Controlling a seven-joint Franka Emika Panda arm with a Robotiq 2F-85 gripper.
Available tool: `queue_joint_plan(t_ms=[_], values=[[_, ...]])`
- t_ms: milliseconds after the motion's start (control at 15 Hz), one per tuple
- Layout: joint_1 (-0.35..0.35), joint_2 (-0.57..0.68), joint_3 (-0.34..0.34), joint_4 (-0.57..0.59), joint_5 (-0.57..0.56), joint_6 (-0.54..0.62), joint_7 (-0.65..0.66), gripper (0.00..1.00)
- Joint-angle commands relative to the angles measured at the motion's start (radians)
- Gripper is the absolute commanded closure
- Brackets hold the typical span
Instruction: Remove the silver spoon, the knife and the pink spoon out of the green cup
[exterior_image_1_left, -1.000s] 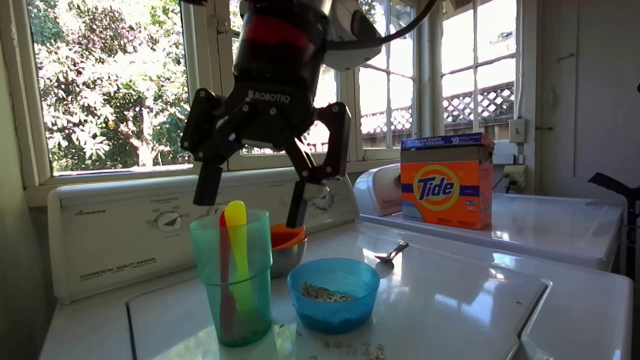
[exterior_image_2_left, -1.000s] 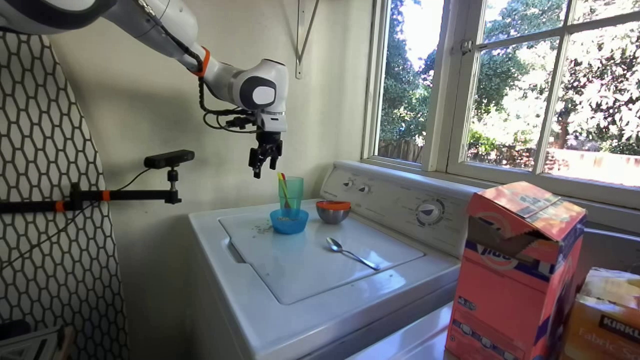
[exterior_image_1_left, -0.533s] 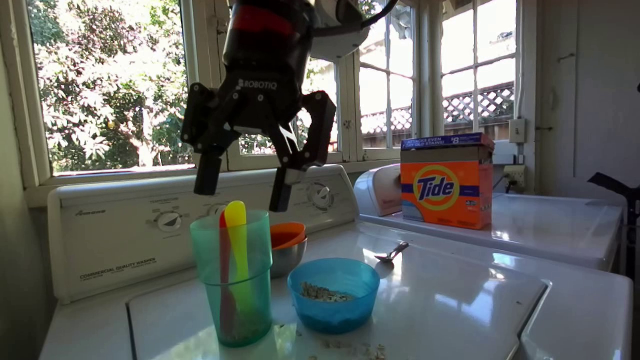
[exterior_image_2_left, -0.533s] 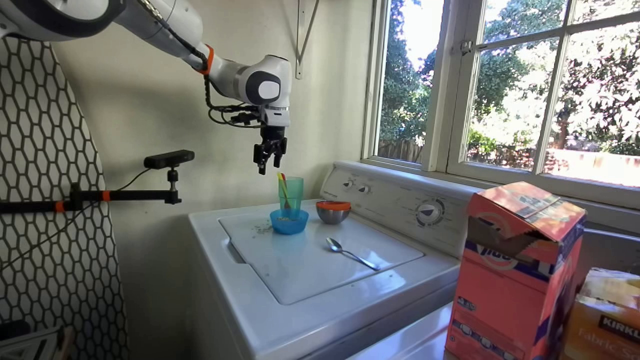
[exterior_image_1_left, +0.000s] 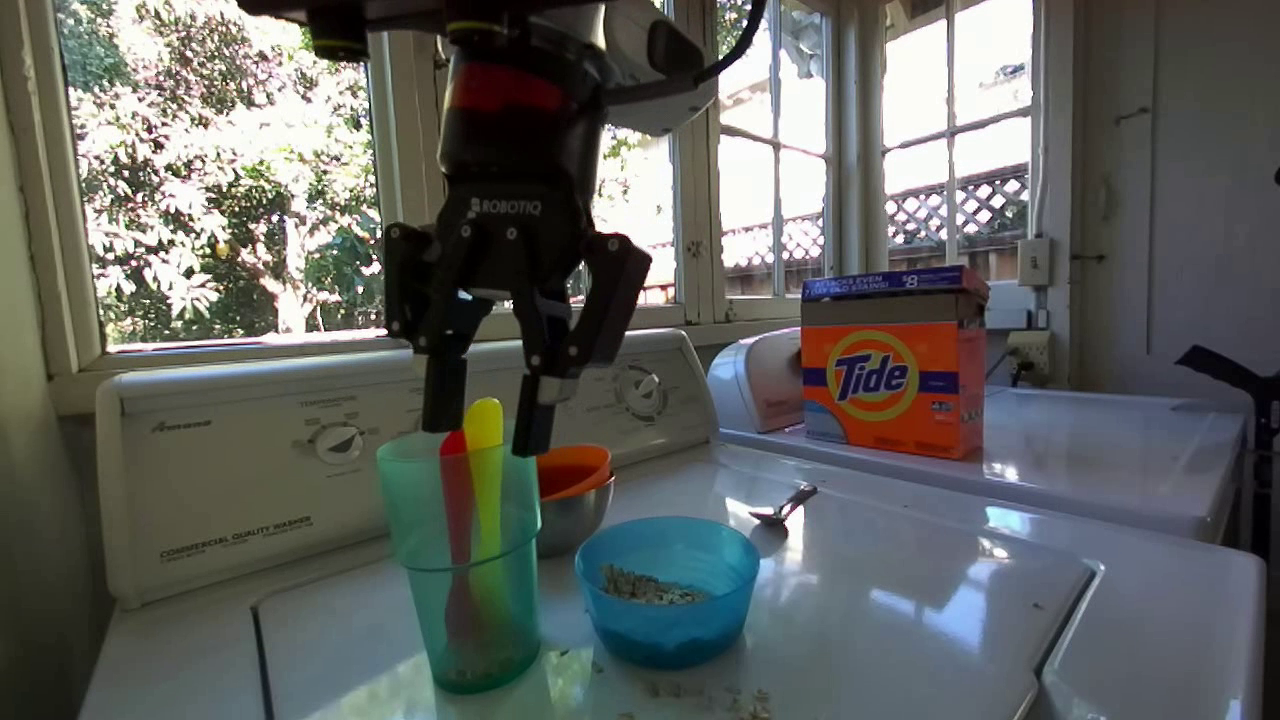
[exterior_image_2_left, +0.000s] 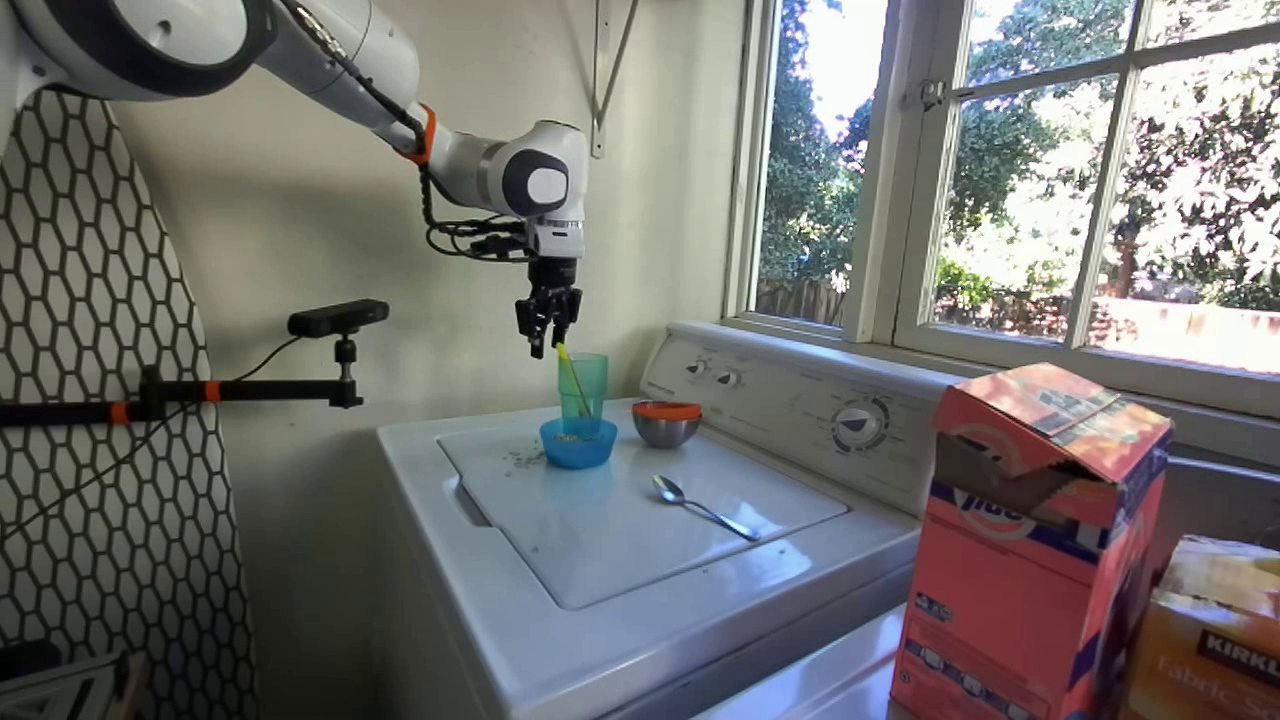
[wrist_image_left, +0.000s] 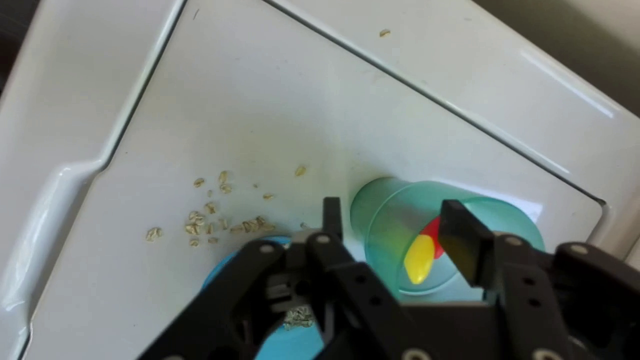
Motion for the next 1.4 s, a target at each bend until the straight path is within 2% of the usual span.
queue_joint_plan(t_ms=[0, 133, 200, 267, 400, 600, 667, 733, 800, 933, 1333], values=[[0.029, 0.036, -0.019, 0.056, -0.039, -0.031, 0.046, 0.57], [0.032, 0.042, -0.022, 0.067, -0.049, -0.035, 0.059, 0.55], [0.034, 0.045, -0.024, 0.072, -0.053, -0.037, 0.062, 0.51], [0.036, 0.047, -0.025, 0.077, -0.054, -0.039, 0.063, 0.3], [0.033, 0.048, -0.025, 0.085, -0.044, -0.043, 0.059, 0.24], [0.04, 0.052, -0.04, 0.094, -0.076, -0.053, 0.088, 0.02], [0.041, 0.055, -0.043, 0.097, -0.087, -0.062, 0.096, 0.0], [0.042, 0.057, -0.045, 0.1, -0.094, -0.068, 0.104, 0.01], [0.042, 0.06, -0.046, 0.103, -0.099, -0.077, 0.108, 0.2], [0.043, 0.066, -0.047, 0.109, -0.104, -0.092, 0.113, 0.29], [0.047, 0.072, -0.048, 0.121, -0.106, -0.109, 0.117, 0.76]])
